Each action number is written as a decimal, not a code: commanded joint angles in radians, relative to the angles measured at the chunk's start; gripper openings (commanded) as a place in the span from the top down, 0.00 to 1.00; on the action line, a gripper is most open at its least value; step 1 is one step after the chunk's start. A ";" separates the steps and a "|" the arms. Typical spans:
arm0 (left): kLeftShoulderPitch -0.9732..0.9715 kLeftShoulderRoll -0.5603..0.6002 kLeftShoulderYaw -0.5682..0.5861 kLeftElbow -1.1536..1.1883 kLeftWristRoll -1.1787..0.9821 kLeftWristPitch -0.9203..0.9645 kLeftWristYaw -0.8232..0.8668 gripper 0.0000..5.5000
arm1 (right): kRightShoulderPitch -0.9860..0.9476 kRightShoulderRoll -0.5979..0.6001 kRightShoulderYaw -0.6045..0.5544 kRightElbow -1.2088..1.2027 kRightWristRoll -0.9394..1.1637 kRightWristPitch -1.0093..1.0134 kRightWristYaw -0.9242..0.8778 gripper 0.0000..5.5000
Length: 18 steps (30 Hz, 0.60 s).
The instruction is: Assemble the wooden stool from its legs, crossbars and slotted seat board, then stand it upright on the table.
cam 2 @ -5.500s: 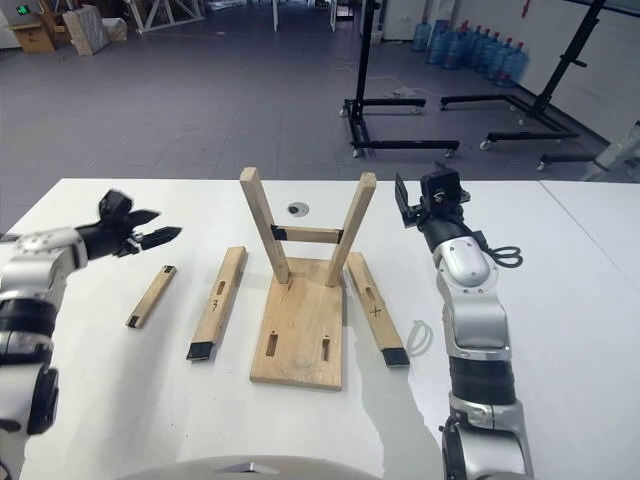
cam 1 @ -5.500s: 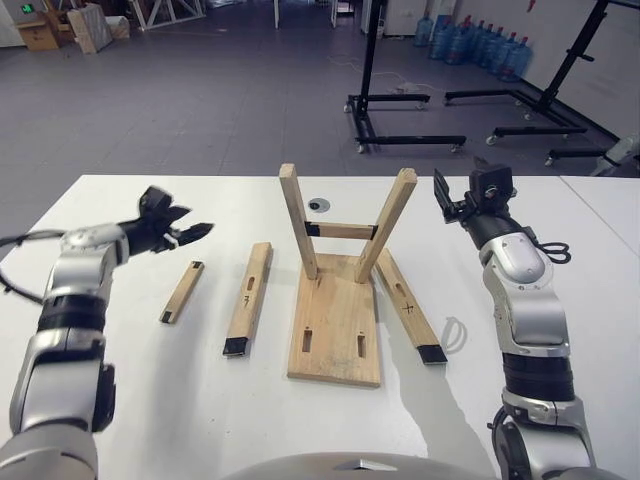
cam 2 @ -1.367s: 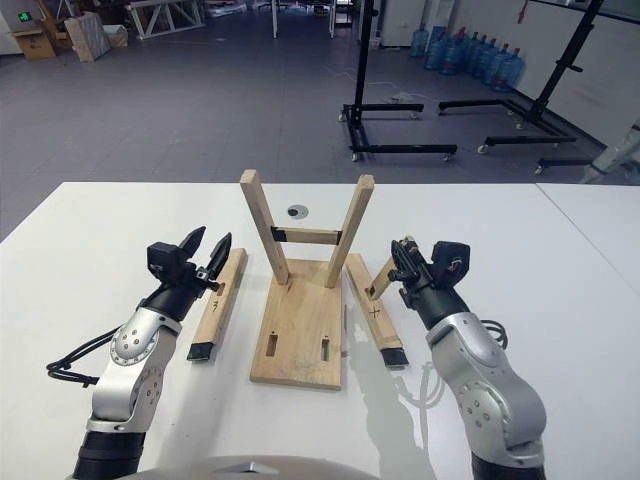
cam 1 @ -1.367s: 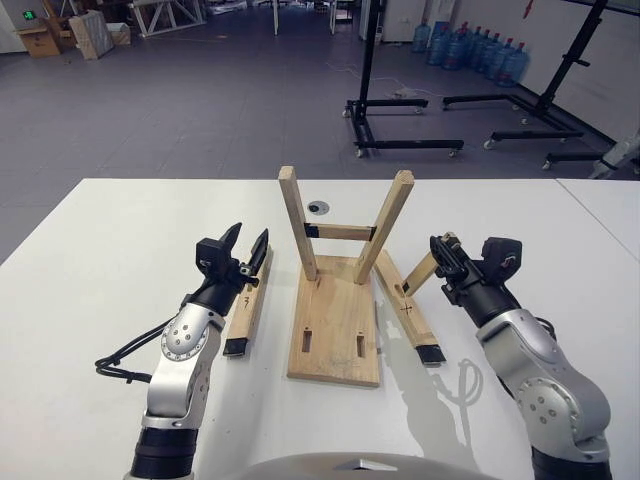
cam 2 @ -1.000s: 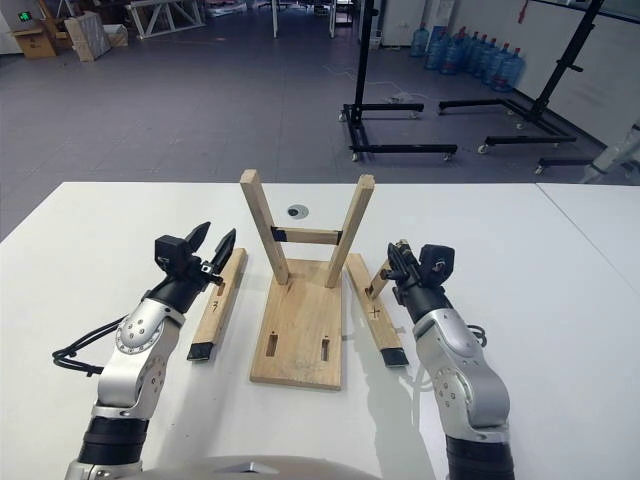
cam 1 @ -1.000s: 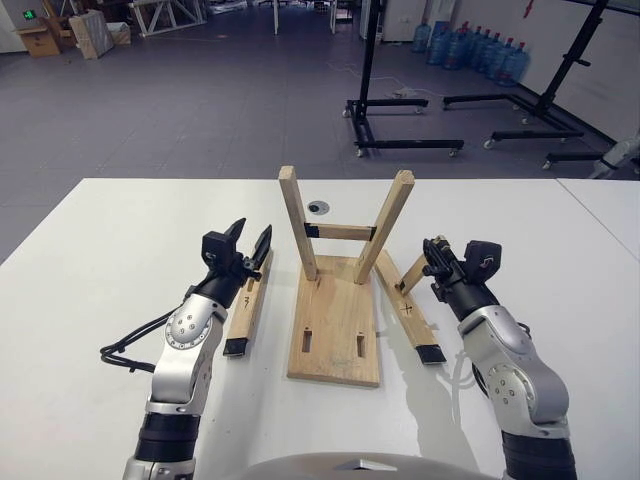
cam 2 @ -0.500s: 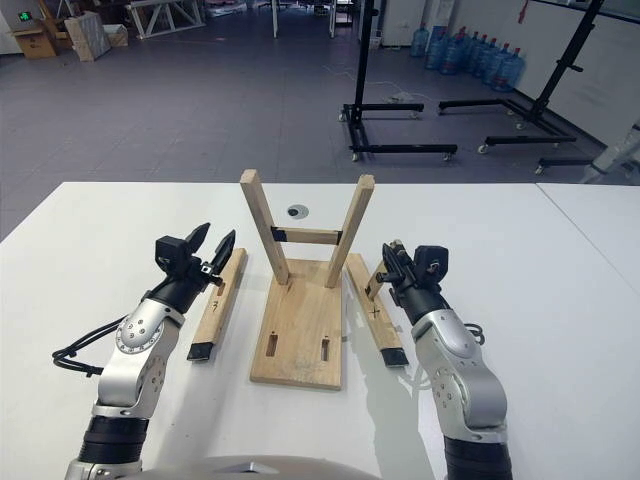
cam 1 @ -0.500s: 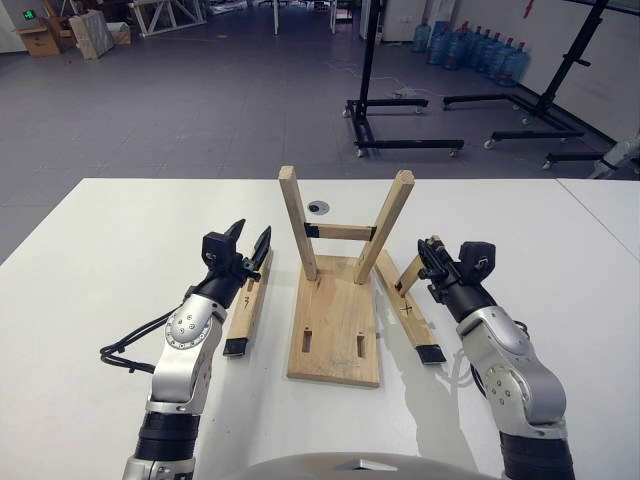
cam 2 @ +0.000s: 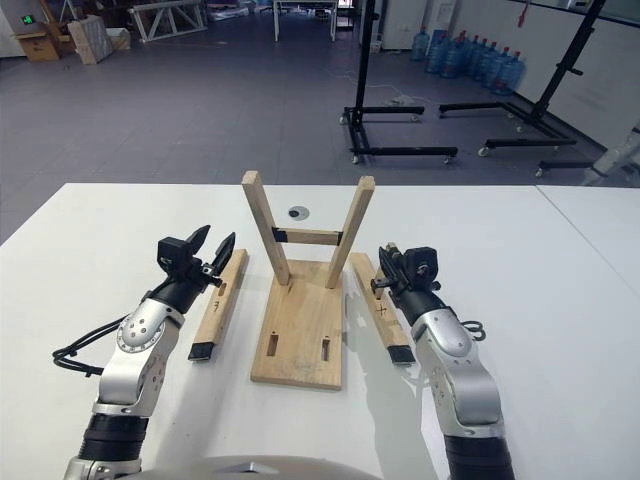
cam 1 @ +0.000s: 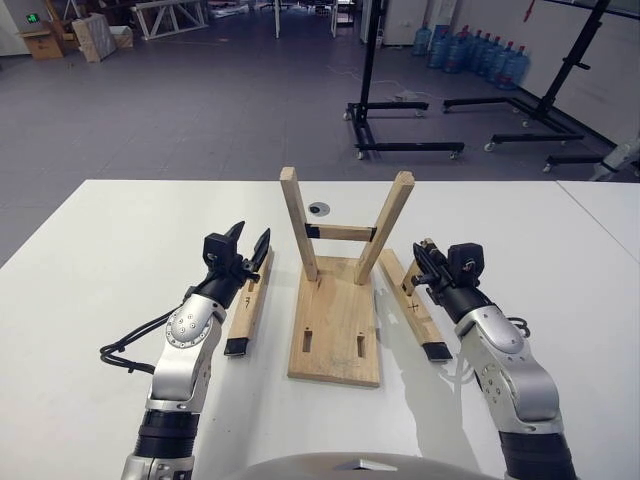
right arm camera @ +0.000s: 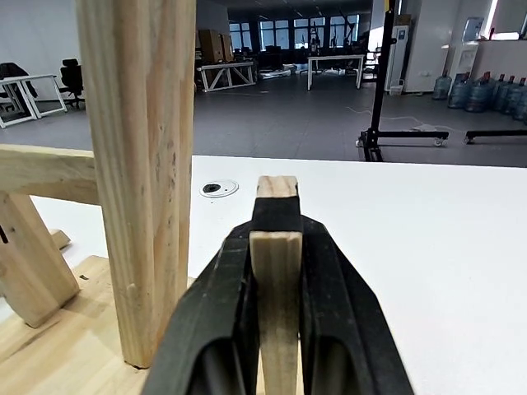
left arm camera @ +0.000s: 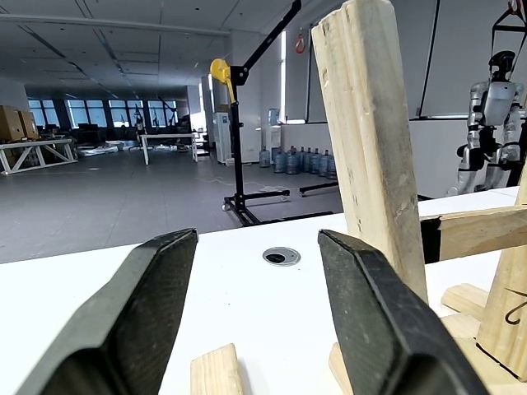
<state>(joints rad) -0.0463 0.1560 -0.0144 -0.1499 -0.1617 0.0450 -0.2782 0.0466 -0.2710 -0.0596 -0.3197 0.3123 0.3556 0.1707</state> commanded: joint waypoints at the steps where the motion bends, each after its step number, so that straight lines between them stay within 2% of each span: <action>1: -0.014 0.003 -0.007 0.007 0.021 -0.008 0.003 0.51 | 0.046 -0.002 -0.003 0.078 -0.032 -0.009 0.017 0.93; 7: -0.011 0.001 -0.009 0.009 0.024 -0.009 0.004 0.51 | 0.068 0.011 -0.017 0.127 -0.033 -0.063 0.033 0.93; 18: -0.008 0.002 -0.012 0.020 0.027 -0.016 0.001 0.51 | 0.071 0.004 -0.009 0.138 -0.025 -0.033 0.052 0.93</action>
<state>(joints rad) -0.0463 0.1558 -0.0247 -0.1411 -0.1428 0.0331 -0.2736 0.0670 -0.2606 -0.0810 -0.2422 0.3035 0.2387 0.2173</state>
